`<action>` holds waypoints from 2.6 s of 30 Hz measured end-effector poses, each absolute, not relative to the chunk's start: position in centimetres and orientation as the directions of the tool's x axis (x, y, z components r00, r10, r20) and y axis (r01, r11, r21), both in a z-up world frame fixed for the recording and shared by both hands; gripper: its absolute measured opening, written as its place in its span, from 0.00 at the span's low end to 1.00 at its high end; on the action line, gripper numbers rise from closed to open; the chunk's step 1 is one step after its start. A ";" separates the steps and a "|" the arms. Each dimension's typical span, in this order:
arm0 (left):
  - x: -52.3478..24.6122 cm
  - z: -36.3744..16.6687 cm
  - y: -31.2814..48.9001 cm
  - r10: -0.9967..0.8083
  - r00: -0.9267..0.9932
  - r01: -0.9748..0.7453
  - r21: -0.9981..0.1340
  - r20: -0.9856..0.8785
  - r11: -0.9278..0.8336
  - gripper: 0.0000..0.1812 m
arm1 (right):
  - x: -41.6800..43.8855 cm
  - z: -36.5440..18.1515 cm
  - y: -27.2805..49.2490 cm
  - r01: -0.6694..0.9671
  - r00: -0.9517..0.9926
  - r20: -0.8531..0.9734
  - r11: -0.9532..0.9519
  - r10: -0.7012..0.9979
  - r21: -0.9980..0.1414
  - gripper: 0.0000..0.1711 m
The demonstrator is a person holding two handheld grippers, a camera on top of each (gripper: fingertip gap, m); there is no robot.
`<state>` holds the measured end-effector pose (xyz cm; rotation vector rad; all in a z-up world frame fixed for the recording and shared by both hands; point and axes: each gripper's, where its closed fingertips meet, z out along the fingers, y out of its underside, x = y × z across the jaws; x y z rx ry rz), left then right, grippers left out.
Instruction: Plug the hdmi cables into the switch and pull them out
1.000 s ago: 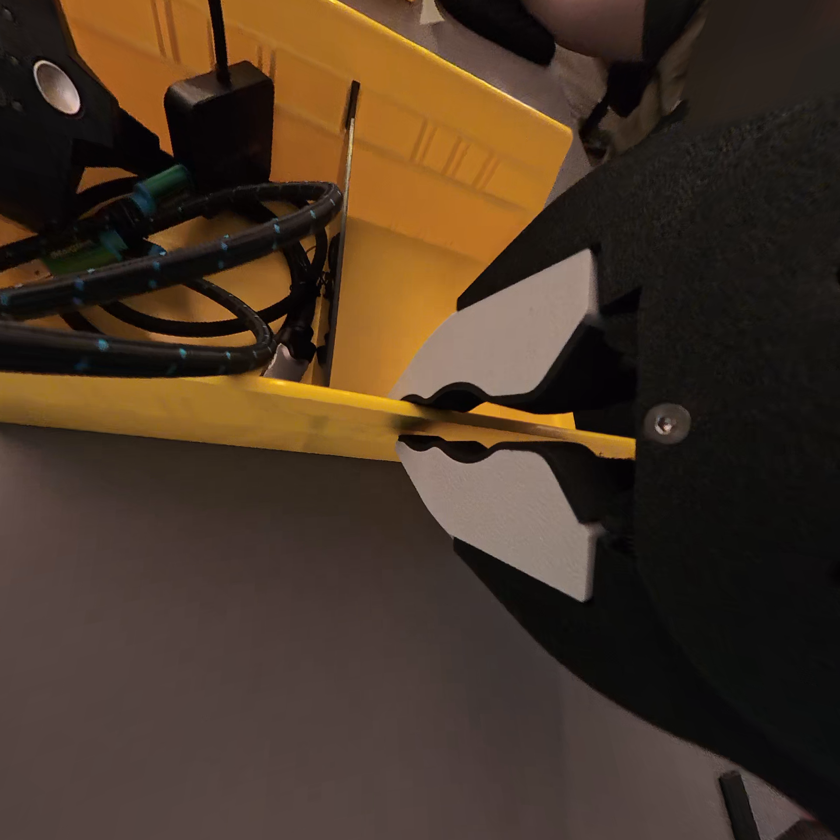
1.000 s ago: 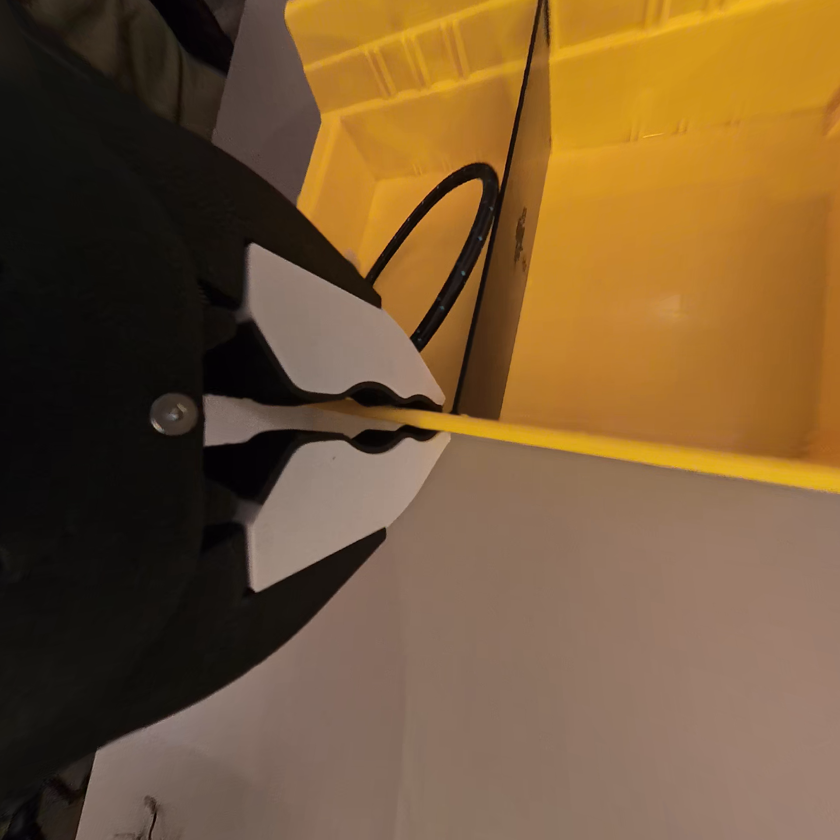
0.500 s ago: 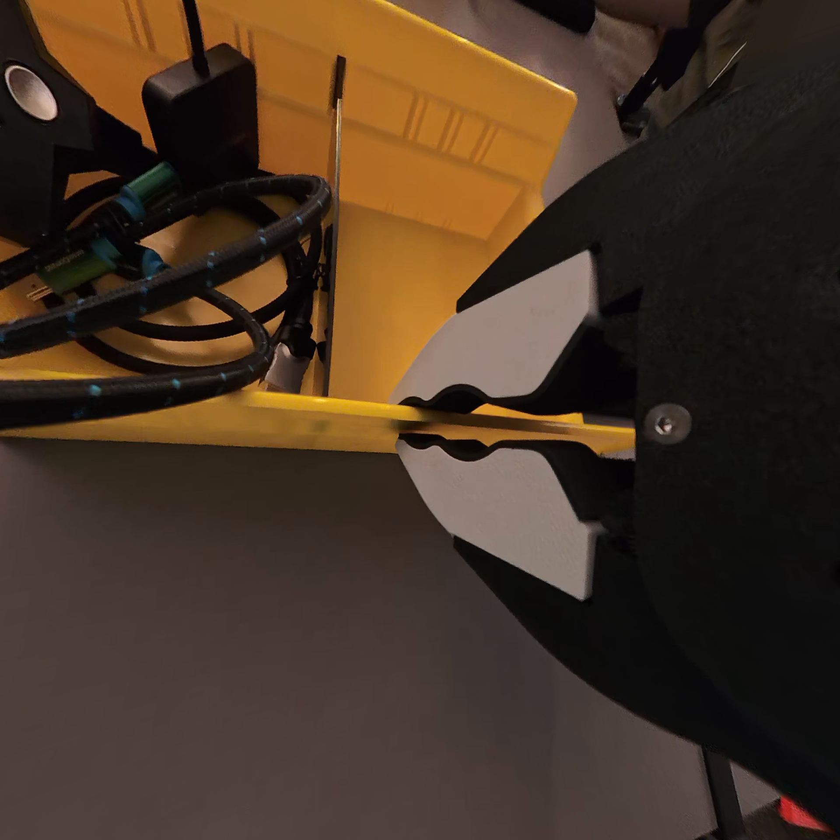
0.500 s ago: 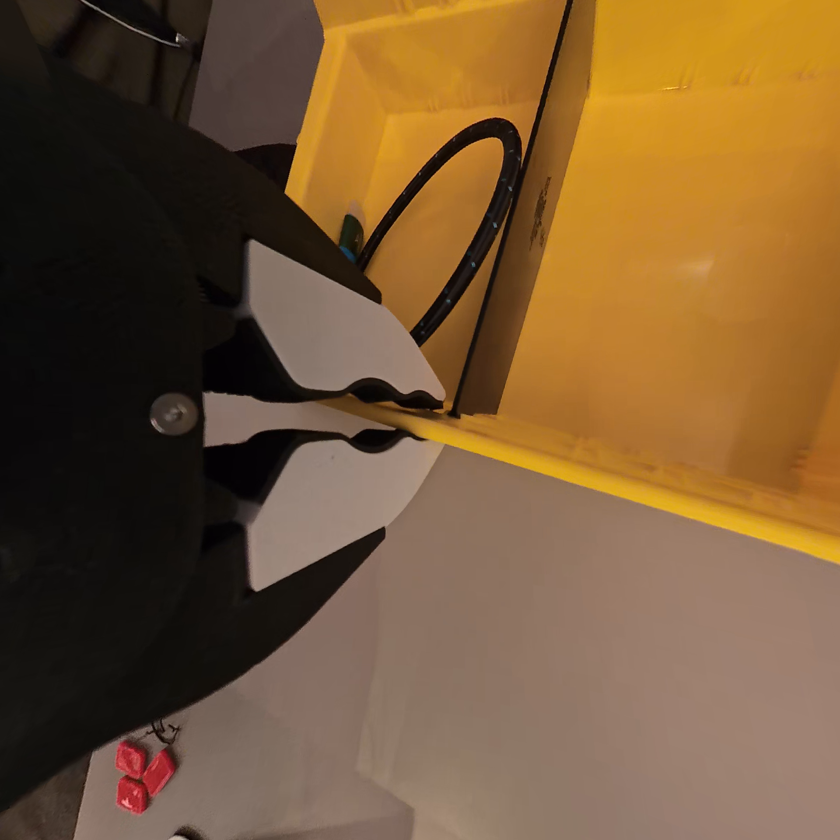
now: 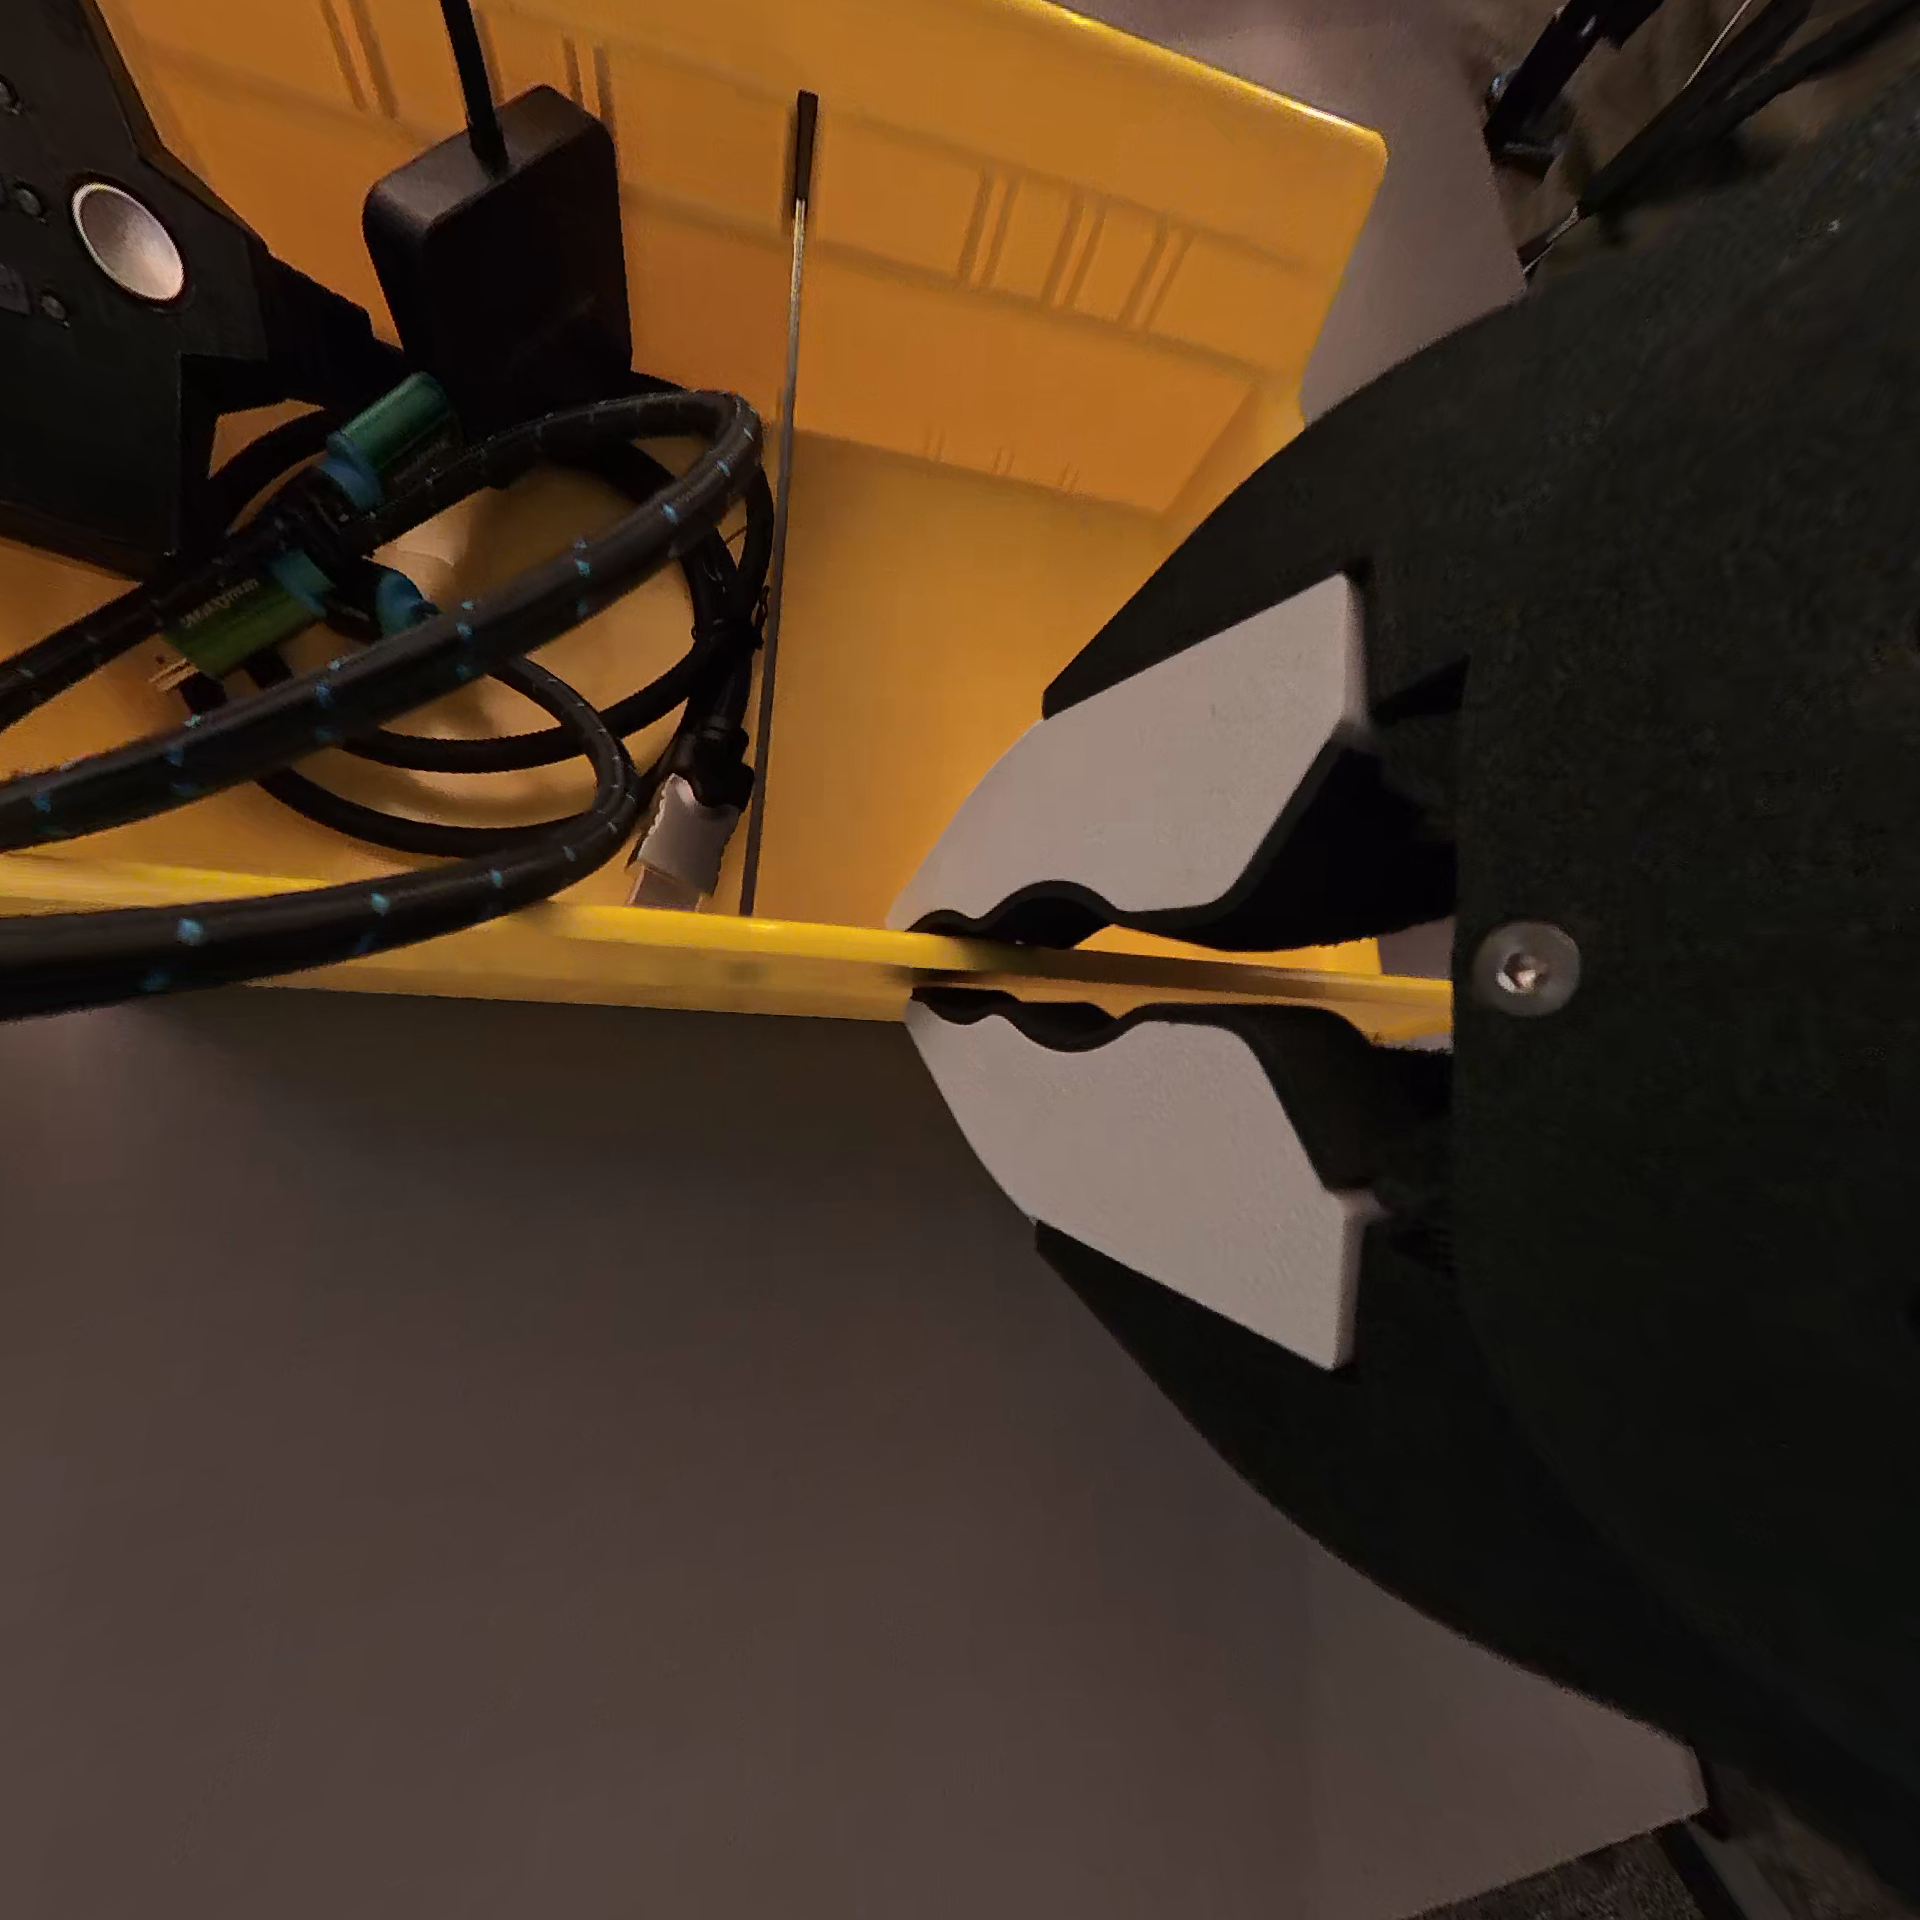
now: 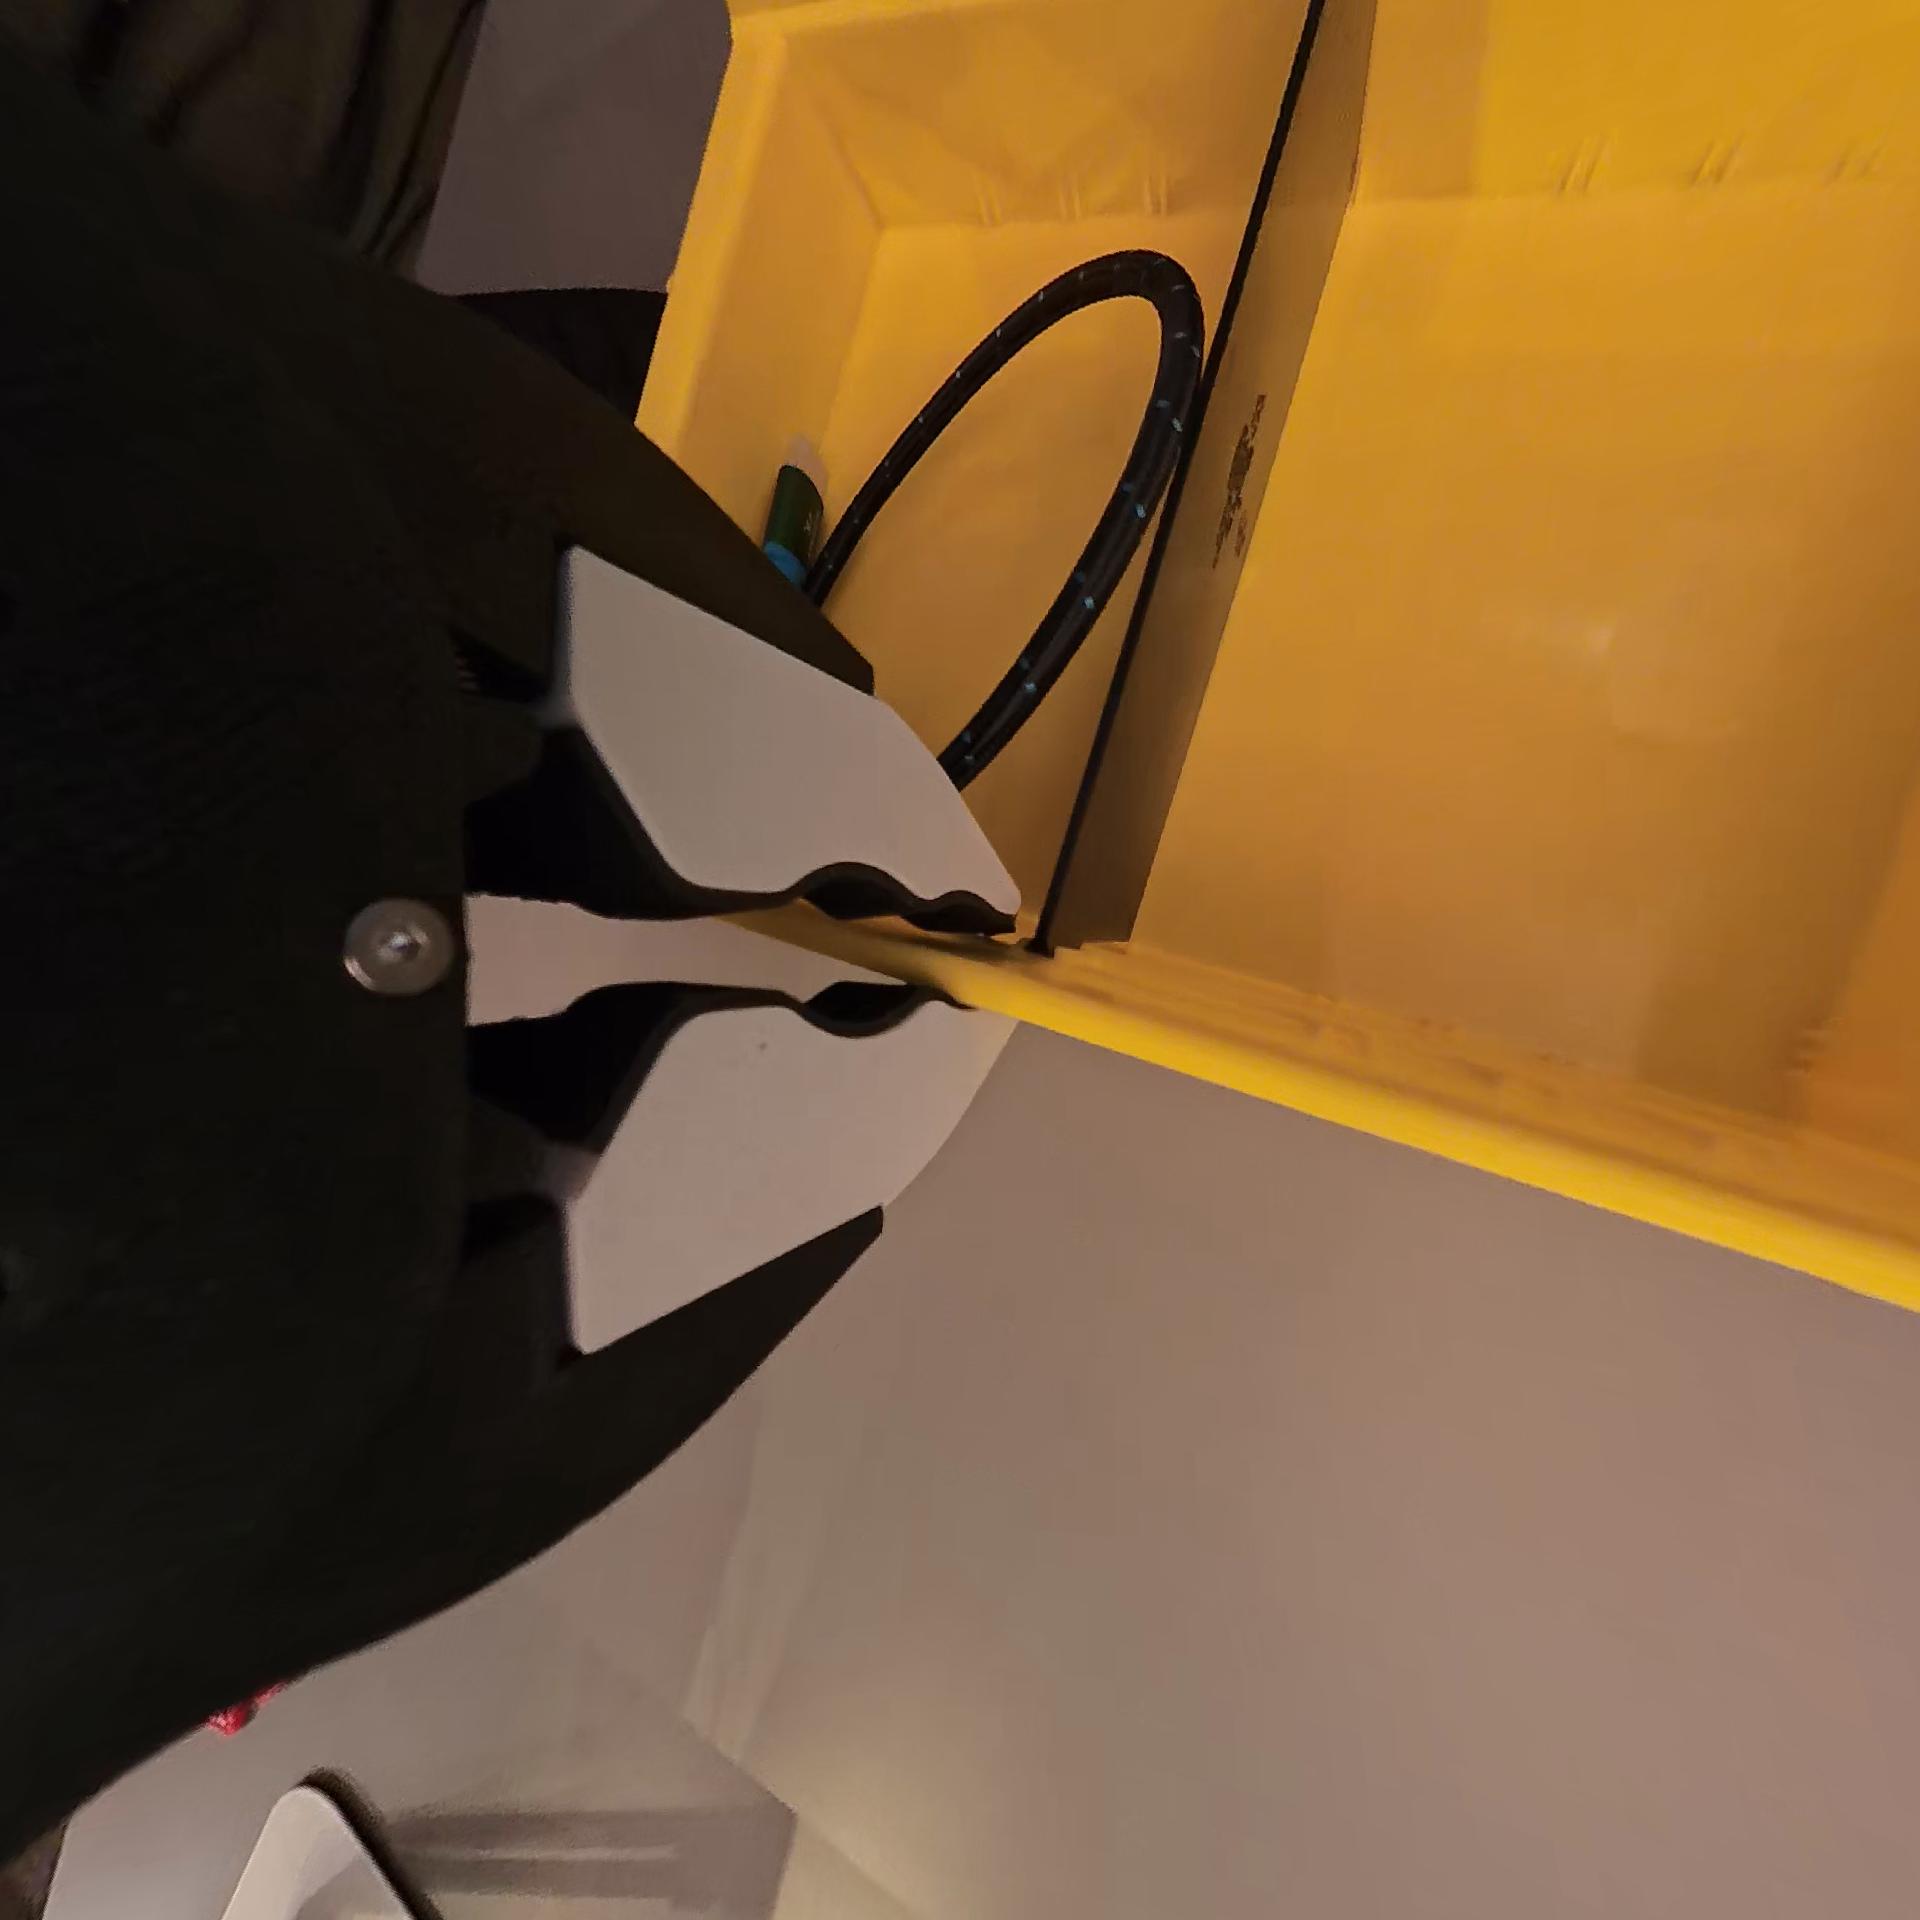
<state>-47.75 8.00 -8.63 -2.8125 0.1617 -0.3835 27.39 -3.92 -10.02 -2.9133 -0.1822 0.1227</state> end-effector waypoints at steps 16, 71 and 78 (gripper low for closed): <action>-48.4 -0.6 9.6 -0.389 0.912 -0.214 -0.660 0.130 -0.720 0.12 | 28.3 -7.2 -5.0 0.050 0.995 -0.068 -0.957 0.073 -0.287 0.15; -31.2 13.5 18.1 -0.553 0.821 -0.431 -0.786 -0.139 -0.443 0.04 | 12.9 8.8 1.3 0.636 0.731 0.562 -0.090 0.387 -0.766 0.16; -30.8 17.3 16.5 -0.522 0.831 -0.429 -0.821 -0.195 -0.377 0.04 | 8.7 8.3 1.4 0.650 0.687 0.568 -0.034 0.453 -0.759 0.16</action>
